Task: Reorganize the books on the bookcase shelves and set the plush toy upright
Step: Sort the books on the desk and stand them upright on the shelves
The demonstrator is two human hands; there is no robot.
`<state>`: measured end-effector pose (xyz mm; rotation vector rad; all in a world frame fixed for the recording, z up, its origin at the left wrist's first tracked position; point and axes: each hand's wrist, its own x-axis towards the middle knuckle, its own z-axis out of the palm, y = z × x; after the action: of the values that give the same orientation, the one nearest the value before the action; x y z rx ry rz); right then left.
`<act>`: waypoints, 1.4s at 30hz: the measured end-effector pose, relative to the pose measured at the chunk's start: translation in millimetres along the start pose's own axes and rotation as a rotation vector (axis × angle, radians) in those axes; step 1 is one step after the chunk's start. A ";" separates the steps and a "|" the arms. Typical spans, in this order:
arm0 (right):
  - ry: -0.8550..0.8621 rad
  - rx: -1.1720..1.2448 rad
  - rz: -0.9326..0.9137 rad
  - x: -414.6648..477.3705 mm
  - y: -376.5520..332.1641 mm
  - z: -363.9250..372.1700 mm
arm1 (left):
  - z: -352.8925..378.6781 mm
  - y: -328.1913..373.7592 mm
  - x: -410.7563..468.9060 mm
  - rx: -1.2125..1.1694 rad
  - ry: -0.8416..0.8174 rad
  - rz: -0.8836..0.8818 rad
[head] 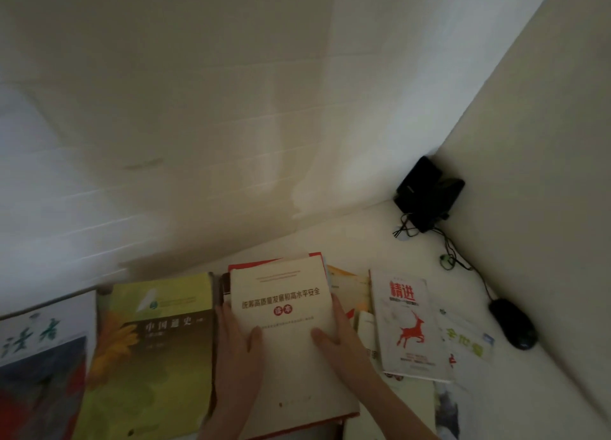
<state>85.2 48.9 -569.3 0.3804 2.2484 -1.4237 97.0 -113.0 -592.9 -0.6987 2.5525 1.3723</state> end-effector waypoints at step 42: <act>0.136 -0.033 0.374 -68.4 166.7 -99.2 | 153.1 77.0 -39.4 0.212 -0.805 -0.102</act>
<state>197.9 210.6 -628.0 0.8590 2.1546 -1.1931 83.3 61.6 -608.3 -0.1679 1.9346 1.0336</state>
